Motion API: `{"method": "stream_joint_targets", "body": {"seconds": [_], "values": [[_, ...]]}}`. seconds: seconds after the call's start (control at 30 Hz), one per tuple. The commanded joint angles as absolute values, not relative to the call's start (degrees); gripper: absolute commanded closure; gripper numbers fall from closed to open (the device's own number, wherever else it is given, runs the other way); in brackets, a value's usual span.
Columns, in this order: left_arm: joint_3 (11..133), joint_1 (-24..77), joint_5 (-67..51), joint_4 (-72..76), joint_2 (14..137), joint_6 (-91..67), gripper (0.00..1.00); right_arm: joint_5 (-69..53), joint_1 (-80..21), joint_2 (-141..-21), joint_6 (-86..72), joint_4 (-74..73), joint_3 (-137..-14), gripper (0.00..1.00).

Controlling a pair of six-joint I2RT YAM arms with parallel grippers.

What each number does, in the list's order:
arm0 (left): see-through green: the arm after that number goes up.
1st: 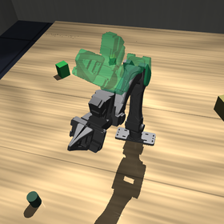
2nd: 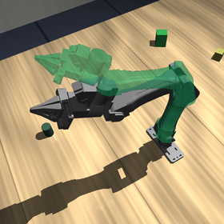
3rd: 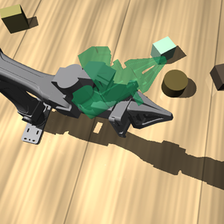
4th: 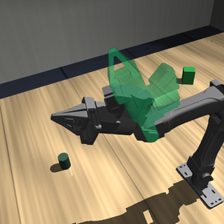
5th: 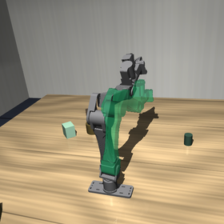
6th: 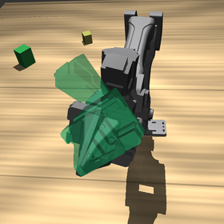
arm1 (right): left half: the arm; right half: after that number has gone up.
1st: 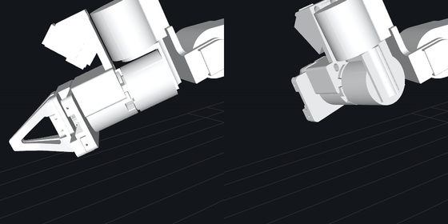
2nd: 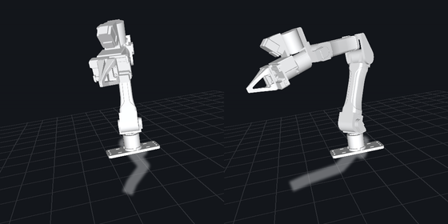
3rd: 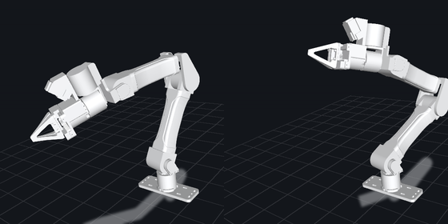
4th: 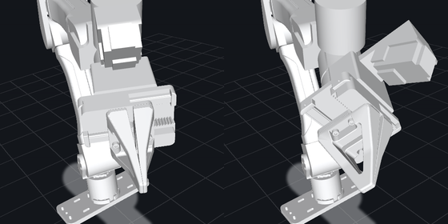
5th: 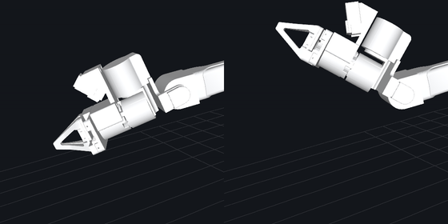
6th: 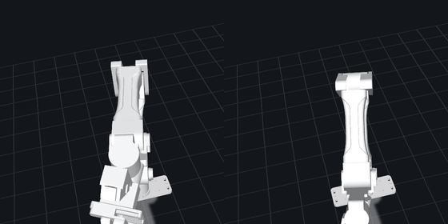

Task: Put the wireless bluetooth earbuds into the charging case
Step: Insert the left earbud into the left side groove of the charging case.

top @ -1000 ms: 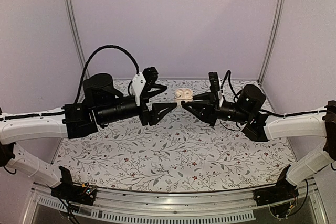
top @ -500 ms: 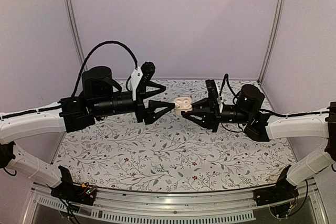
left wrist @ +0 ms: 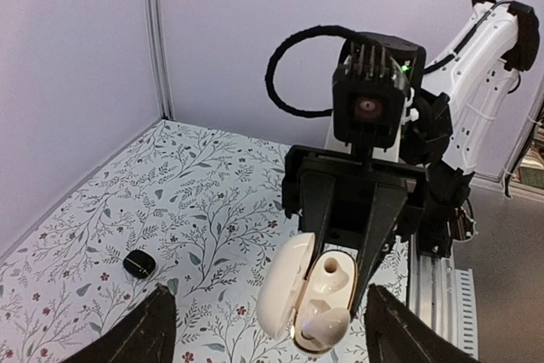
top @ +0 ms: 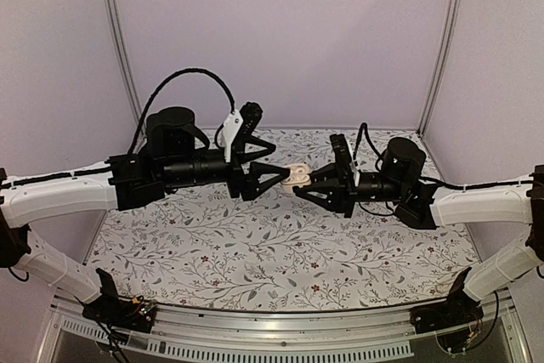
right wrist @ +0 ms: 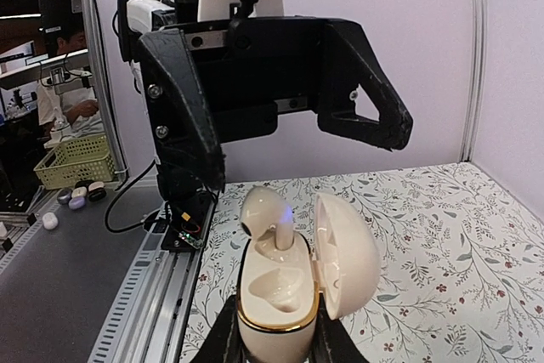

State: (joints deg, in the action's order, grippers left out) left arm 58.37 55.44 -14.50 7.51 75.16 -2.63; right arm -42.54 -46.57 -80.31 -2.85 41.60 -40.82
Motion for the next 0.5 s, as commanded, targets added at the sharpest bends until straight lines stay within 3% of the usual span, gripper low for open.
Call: {"method": "stream_joint_targets", "body": {"seconds": [0.0, 0.47], "values": [[59.9, 54.32, -13.54, 6.58, 75.8, -3.57, 0.25, -43.84, -46.86, -78.6, -2.07, 41.62, -41.92, 1.0], [60.03, 54.07, -12.61, 6.07, 77.4, -2.91, 0.3, -46.16, -46.94, -78.13, -3.37, 43.1, -42.36, 1.0]]}}
